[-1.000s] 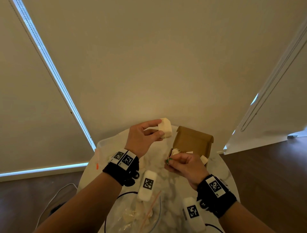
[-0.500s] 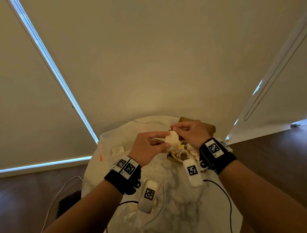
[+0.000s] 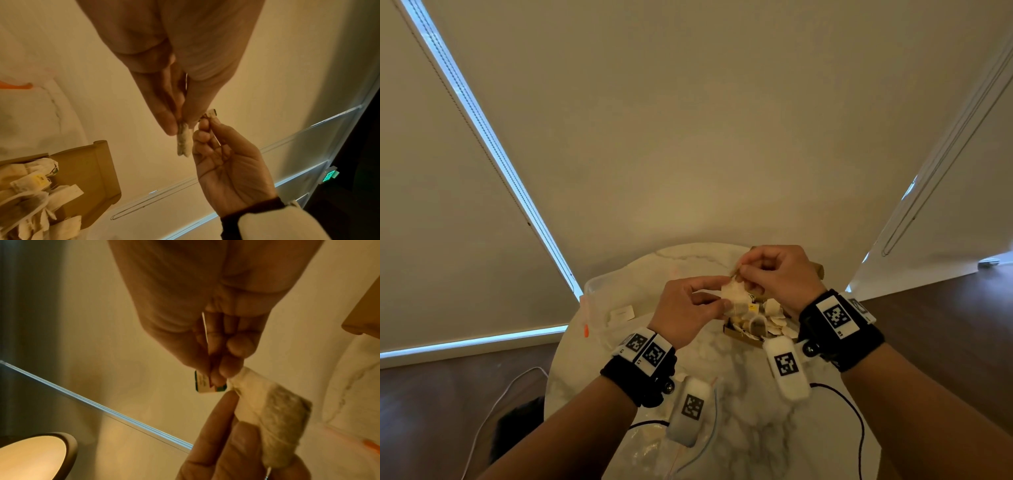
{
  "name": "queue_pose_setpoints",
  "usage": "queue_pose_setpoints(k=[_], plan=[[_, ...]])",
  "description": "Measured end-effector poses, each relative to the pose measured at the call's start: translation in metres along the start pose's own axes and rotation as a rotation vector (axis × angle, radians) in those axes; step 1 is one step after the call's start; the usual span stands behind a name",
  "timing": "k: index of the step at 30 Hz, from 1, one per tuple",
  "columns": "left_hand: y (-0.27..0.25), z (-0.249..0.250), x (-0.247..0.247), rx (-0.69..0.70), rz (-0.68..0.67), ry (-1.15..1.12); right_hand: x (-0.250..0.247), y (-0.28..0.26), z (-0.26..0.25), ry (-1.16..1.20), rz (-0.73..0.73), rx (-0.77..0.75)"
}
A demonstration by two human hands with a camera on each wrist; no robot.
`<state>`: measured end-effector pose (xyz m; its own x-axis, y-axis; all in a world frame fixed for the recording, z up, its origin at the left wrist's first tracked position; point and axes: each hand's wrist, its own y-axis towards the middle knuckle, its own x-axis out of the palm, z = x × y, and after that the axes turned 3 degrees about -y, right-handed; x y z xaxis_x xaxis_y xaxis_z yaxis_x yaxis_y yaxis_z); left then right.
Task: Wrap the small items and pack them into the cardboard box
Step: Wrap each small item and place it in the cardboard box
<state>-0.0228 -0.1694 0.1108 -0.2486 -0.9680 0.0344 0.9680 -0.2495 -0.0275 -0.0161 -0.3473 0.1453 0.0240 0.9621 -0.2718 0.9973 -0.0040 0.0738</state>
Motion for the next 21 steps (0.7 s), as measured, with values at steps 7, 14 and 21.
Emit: queue_pose_setpoints(k=[7, 14, 21], plan=[[0.004, -0.001, 0.001, 0.041, 0.02, 0.011, -0.008, -0.013, 0.001, -0.208, -0.105, -0.07], [0.006, -0.003, 0.0, 0.05, -0.002, 0.002, -0.01, -0.011, 0.009, -0.394, -0.061, -0.094], [0.008, -0.006, -0.003, 0.07, 0.0, 0.007, -0.009, -0.009, 0.012, -0.432, -0.05, -0.085]])
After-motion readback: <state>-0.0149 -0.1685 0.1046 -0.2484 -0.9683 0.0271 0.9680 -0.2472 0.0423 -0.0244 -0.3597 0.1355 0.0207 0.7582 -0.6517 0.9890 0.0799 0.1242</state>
